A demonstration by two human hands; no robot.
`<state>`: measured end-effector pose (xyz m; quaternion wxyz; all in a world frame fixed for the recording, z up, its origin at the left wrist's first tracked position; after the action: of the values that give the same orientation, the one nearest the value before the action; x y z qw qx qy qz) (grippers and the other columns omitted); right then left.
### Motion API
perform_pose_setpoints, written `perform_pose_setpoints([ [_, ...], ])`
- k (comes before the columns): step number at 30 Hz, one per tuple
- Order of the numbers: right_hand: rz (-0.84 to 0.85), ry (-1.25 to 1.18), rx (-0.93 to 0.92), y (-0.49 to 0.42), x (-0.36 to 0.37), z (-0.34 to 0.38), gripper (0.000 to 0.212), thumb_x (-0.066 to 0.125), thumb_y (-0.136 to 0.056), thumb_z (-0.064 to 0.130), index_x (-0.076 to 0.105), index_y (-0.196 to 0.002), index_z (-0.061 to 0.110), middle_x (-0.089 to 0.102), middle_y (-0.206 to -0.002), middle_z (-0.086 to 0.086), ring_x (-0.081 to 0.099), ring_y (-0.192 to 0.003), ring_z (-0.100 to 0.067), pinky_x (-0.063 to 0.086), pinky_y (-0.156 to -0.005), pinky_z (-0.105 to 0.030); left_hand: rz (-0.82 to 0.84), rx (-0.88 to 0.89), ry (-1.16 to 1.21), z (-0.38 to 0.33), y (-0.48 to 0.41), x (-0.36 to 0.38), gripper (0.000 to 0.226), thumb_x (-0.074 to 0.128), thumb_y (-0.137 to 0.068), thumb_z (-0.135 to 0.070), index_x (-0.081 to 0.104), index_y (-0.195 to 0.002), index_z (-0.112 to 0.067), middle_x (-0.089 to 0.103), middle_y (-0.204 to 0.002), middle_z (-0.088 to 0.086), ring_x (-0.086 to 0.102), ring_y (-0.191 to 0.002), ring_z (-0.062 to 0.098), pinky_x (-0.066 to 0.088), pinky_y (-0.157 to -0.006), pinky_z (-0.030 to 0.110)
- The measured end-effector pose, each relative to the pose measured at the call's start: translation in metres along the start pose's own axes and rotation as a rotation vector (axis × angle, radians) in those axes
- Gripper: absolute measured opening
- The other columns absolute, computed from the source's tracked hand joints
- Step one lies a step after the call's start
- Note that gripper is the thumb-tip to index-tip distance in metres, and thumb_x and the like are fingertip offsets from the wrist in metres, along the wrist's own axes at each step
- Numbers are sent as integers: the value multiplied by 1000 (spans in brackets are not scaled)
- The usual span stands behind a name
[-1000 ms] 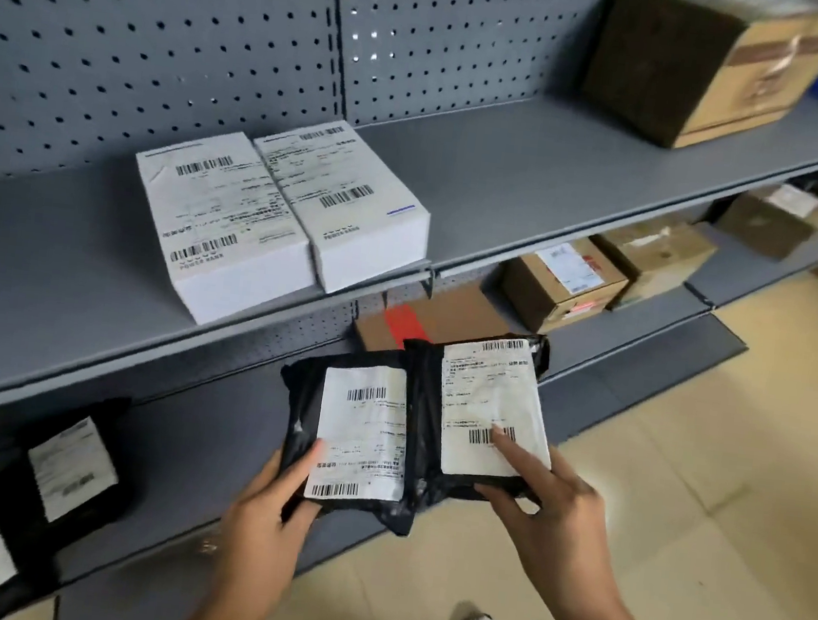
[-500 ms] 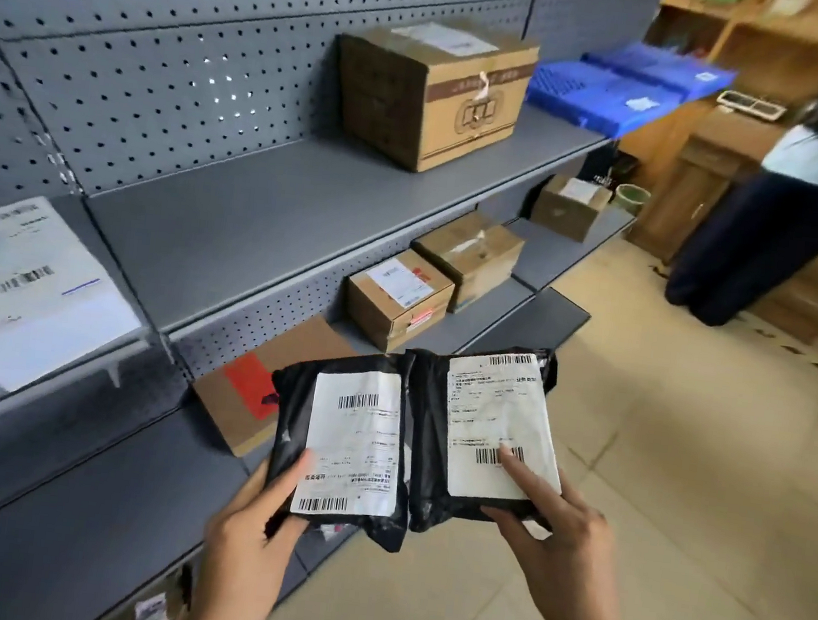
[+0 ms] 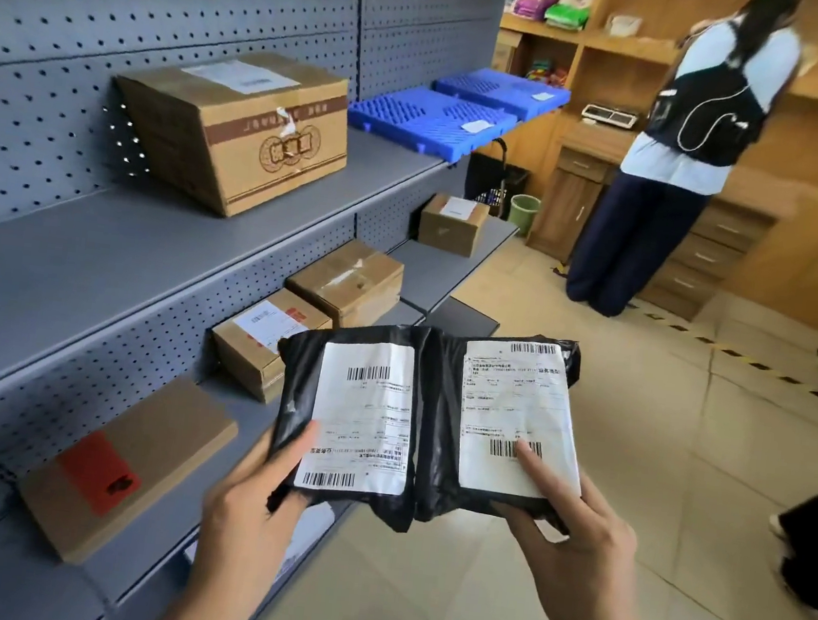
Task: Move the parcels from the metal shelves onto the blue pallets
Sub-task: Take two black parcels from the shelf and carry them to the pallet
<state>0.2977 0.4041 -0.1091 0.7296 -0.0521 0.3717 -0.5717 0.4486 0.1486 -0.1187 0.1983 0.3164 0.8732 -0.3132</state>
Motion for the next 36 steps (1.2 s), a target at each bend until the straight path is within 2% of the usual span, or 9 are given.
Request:
perform_pose_setpoints([
  [3,-41,26,-39,-9,-16,-4,54,84,-73,24,72,-125,31,71,-115,12,67,-83,6,56,-70,-24,21,44,8,-12,-10,13,79,81,-59,27,71,-126,-13,65,-136,7,61,-116,2,42,-101,5],
  [6,-81,54,-37,-19,-27,-10,52,89,-76,27,72,-125,29,71,-113,12,65,-83,7,56,-70,-20,29,90,26,-27,-22,25,79,83,-56,27,71,-125,-10,65,-136,9,55,-118,-13,40,-100,4],
  [10,-97,96,-13,-27,-35,-20,57,91,-70,17,73,-123,26,72,-110,8,60,-78,12,50,-69,-8,64,120,49,-42,-40,39,91,84,-53,27,59,-132,-12,60,-137,10,52,-113,-7,35,-98,-2],
  [12,-107,115,-7,-33,-38,-24,57,94,-68,12,75,-121,22,74,-107,2,58,-76,12,46,-70,-3,84,135,80,-44,-50,47,88,86,-55,23,62,-130,-15,59,-138,6,52,-116,-14,37,-98,0],
  [15,-143,106,-9,-47,-45,-28,54,85,-69,18,74,-121,24,73,-114,4,61,-79,11,46,-73,-3,87,168,109,-46,-68,64,76,87,-57,20,71,-124,-12,61,-138,7,46,-120,-26,38,-100,2],
  [23,-202,165,-18,-94,-52,-52,54,82,-68,14,74,-121,19,72,-120,3,63,-94,10,49,-83,-3,97,205,167,-55,-132,115,81,85,-58,23,68,-126,-17,65,-135,5,48,-117,-26,34,-99,-2],
  [30,-264,207,-1,-154,-45,-78,53,82,-67,14,74,-118,25,71,-114,11,59,-76,-6,48,-64,-8,163,263,217,-57,-206,159,74,83,-59,25,71,-124,-8,56,-140,-13,52,-120,-19,38,-97,0],
  [34,-270,238,23,-188,-34,-95,57,93,-67,4,76,-117,24,70,-114,14,63,-81,-4,50,-68,-7,185,298,260,-62,-250,179,75,82,-59,26,69,-125,-7,46,-141,-42,50,-121,-21,38,-99,1],
  [36,-270,248,30,-209,-30,-103,56,90,-68,9,74,-119,26,68,-118,18,64,-85,-3,50,-70,-6,202,317,263,-63,-274,191,77,82,-59,26,66,-127,-6,46,-140,-42,47,-123,-22,37,-100,1],
])
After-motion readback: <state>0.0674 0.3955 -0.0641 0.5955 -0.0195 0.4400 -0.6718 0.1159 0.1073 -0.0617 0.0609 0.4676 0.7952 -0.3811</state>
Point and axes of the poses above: each hand's wrist, its own y-axis away from the middle knuckle, its own x-axis out of the palm, z = x × y, the point moved 1 cm from there along -y, towards the middle knuckle
